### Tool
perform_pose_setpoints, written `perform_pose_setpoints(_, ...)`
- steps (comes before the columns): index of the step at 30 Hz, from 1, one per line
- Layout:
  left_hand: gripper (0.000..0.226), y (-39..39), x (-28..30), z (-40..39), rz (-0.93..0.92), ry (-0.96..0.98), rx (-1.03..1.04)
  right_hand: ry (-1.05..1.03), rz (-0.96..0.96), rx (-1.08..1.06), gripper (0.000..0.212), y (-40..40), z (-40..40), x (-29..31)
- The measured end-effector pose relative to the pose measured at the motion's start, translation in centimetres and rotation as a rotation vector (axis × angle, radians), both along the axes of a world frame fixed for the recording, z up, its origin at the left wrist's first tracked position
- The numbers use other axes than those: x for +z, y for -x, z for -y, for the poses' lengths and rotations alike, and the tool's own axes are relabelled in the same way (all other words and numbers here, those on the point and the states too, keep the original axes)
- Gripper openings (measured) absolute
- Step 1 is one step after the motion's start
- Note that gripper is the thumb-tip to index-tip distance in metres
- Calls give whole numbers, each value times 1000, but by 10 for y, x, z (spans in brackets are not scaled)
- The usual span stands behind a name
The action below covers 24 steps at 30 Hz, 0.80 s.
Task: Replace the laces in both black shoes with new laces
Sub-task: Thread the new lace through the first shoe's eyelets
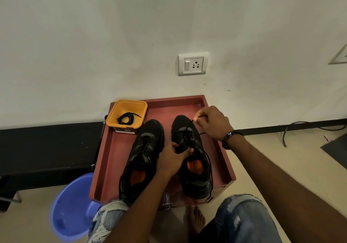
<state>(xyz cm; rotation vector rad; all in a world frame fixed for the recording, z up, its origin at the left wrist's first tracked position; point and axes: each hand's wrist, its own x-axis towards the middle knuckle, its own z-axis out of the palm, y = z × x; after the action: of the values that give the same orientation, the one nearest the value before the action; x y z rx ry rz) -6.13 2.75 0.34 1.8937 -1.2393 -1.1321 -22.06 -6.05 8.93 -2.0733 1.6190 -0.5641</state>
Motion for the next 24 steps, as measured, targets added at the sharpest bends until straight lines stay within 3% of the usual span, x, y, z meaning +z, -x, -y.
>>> perform_pose_setpoints(2, 61, 0, 0, -1, 9, -2, -5, 106, -113, -8, 22, 4, -5, -6)
perform_pose_setpoints(5, 65, 0, -4, -1, 27, 0, 1, 264, -211, 195, 16, -1, -18, -2)
perform_pose_setpoints(9, 69, 1, -4, -2, 14, -7, -12, 105, -593, 425, 29, -15, -25, -15)
perform_pose_setpoints(16, 52, 3, 3, -2, 38, 29, -39, 166, -865, 463, 32, -30, -23, -20)
perform_pose_setpoints(18, 51, 1, 3, -4, 33, 32, -33, 46, -714, 413, 25, -29, -20, -19)
perform_pose_setpoints(22, 58, -5, 3, -2, 36, 45, -4, -311, 110, 188, 21, -5, -19, -26)
perform_pose_setpoints(24, 59, -5, 2, -1, 31, 37, -10, -338, 328, 56, 14, 6, -27, -33)
